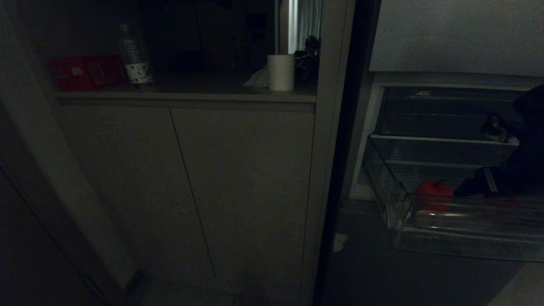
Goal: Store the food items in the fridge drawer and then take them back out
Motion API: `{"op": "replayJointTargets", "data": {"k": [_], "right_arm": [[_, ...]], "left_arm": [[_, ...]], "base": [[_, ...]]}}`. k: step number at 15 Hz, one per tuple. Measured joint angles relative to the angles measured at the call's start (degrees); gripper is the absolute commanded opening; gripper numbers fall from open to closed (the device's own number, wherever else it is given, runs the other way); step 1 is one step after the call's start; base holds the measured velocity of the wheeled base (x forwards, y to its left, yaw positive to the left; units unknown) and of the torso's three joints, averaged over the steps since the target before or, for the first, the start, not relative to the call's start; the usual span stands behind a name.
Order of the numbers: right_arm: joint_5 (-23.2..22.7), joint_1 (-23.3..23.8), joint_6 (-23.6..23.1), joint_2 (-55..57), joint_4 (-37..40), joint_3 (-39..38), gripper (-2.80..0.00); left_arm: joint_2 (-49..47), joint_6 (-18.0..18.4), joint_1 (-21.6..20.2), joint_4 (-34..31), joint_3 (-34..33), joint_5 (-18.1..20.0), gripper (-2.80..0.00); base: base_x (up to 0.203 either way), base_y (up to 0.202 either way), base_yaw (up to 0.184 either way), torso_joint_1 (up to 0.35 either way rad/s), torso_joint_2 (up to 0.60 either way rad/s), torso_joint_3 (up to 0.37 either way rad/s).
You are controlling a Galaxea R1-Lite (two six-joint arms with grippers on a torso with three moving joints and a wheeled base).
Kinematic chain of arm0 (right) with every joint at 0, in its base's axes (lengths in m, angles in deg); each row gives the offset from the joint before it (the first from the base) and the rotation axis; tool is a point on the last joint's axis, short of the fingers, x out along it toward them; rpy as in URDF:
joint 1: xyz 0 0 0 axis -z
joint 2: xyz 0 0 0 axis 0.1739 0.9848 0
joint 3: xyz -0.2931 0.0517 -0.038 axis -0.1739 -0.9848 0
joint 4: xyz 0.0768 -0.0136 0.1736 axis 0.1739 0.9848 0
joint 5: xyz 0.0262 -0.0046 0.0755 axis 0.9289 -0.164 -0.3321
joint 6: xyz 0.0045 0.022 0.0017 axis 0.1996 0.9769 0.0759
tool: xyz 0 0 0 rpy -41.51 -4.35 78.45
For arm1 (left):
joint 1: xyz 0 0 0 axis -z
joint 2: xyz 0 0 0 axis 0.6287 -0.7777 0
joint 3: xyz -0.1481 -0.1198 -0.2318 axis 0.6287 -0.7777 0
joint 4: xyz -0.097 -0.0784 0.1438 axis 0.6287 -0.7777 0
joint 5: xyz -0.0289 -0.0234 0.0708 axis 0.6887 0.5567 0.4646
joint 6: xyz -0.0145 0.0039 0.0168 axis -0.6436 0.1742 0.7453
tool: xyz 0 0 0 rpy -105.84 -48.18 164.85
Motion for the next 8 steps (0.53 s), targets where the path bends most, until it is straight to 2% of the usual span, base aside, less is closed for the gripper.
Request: {"op": "replayJointTargets", "data": {"k": [4, 8], "right_arm": [[-0.85, 0.59, -1.39, -8.56, -0.16, -7.54, 0.0], [-0.95, 0.72, -1.53, -13.29, 0.11, -9.1, 0.0]], "left_arm": [[0.0, 0.0, 0.0, -0.02, 0.0, 0.01, -2.8], [0.0, 0.0, 0.04, -0.02, 0.0, 0.02, -2.8]], "base": [[0.0, 0.0, 0.0, 0.0, 0.0, 0.0], [0.0, 0.0, 0.0, 0.0, 0.0, 0.0]]}}
